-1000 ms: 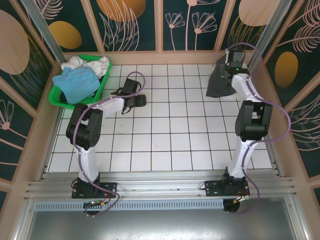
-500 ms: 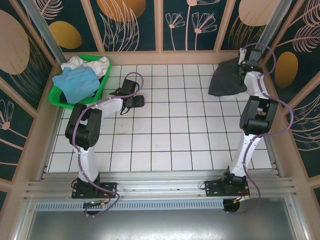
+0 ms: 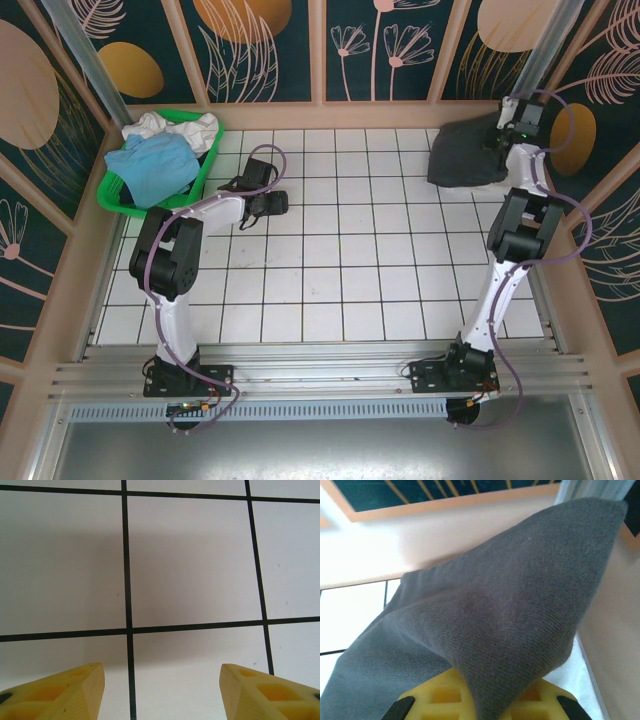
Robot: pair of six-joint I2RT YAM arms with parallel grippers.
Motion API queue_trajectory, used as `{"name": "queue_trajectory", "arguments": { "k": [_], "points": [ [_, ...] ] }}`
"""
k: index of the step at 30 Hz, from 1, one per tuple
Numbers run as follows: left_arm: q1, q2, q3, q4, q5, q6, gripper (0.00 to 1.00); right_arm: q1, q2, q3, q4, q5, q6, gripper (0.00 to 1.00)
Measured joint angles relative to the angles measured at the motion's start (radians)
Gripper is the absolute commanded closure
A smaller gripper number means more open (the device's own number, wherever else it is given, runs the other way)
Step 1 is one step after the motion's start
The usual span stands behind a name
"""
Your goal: Fold and stack the t-shirts
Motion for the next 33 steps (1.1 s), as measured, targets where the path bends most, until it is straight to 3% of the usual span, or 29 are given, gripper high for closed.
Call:
{"name": "queue_trajectory", "arguments": {
  "k": [2,6,9,33],
  "points": [
    [0.001,0.0,0.0,-0.003,0.0,0.0,0.38,-0.019,0.05,0.062,-0.032,-0.01,0.005,1.0],
    [0.005,0.0,0.0,-0.003,0.001,0.0,0.38,-0.03,0.127,0.146,-0.093,0.079,0.013,0.59],
    [0.005,-0.004,0.0,-0.006,0.001,0.0,0.38,-0.022,0.137,0.161,-0.121,0.153,0.013,0.46],
    [0.005,-0.018,-0.009,-0.005,0.006,0.002,0.38,0.063,-0.005,-0.104,0.071,0.135,0.069,0.28]
  ]
}}
